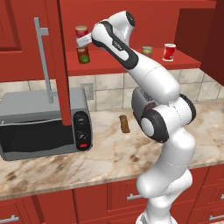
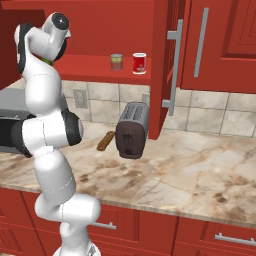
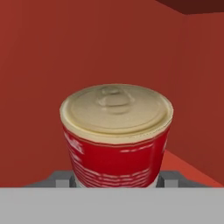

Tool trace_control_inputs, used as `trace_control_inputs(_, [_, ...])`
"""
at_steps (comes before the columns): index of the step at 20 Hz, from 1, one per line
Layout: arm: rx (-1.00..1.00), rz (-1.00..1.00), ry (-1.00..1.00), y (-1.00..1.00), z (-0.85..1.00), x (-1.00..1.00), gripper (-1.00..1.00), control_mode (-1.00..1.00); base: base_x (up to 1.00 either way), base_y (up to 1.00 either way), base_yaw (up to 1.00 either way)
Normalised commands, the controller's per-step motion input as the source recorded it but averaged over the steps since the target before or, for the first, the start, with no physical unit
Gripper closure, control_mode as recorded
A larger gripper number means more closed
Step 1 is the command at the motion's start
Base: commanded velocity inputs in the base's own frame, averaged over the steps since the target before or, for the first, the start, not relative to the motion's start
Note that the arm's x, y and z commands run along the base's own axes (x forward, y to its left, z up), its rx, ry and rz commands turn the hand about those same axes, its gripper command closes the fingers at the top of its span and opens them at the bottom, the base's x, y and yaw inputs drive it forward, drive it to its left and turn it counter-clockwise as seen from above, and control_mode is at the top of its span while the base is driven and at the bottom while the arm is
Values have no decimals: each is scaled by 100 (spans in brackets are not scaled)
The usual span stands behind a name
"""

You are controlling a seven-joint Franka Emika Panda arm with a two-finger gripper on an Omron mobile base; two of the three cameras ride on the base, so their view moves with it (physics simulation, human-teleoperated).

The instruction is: Stack two cans on top of the other two cans in the cabinet.

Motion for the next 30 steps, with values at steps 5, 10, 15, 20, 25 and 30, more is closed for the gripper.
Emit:
trace_control_inputs(5, [0,0,1,0,-1,3,100,-100,0,0,0])
trace_control_inputs(10, [0,0,2,0,-12,-1,100,-100,0,0,0])
trace_control_inputs(15, [0,0,0,0,-19,0,100,-100,0,0,0])
trace_control_inputs(20, [0,0,0,0,-15,0,100,-100,0,0,0])
trace_control_inputs(25, [0,0,0,0,-15,0,100,-100,0,0,0])
trace_control_inputs(30, [0,0,4,2,-14,3,-100,-100,0,0,0])
